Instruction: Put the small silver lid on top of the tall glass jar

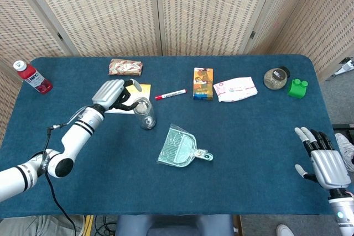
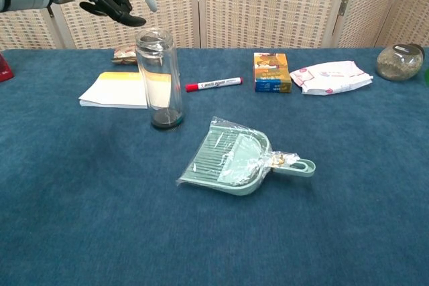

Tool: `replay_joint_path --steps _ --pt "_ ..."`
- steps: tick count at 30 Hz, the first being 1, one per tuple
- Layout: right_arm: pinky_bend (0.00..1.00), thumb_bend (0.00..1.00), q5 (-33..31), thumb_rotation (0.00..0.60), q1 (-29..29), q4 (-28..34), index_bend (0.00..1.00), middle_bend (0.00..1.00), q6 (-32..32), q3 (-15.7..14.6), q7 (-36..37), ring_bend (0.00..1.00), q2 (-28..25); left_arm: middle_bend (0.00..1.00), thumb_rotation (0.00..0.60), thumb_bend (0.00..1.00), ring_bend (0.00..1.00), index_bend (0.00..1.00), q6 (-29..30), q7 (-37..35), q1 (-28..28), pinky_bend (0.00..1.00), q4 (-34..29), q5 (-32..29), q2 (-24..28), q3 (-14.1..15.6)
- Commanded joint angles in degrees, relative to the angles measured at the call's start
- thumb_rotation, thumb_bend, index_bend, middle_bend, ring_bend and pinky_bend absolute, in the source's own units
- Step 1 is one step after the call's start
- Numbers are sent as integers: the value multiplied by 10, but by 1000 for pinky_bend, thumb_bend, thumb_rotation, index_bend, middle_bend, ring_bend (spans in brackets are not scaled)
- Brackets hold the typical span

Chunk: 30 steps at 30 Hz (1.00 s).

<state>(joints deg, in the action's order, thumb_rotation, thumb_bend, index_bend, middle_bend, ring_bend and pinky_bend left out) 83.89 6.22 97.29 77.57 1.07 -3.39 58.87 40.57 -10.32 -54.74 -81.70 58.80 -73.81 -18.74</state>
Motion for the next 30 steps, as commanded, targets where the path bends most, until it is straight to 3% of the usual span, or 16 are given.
replay_joint_path --steps 1,18,20,22,25,30 --pt "65 227 0 600 0 -1 5 43 0 0 0 0 0 925 600 325 904 380 2 0 1 1000 -1 1 0 0" --pt "65 228 0 600 0 -2 5 43 0 0 3 0 0 927 597 331 905 393 5 -20 21 1000 -25 23 28 6" --pt "65 228 0 600 0 -3 5 43 0 0 3 0 0 927 542 377 906 395 1 -29 24 1000 -27 33 34 8" --pt "65 227 0 600 1 -2 5 43 -1 1 4 0 0 927 368 473 906 395 -2 -40 27 1000 -29 47 39 10" --pt "65 228 0 600 1 -2 5 43 -2 1 2 0 0 932 160 580 909 383 -4 -56 33 1000 -30 66 45 14" --pt "65 227 -2 600 2 0 5 43 -3 1 0 0 -1 935 20 624 912 374 -13 -90 38 1000 -29 95 54 19"
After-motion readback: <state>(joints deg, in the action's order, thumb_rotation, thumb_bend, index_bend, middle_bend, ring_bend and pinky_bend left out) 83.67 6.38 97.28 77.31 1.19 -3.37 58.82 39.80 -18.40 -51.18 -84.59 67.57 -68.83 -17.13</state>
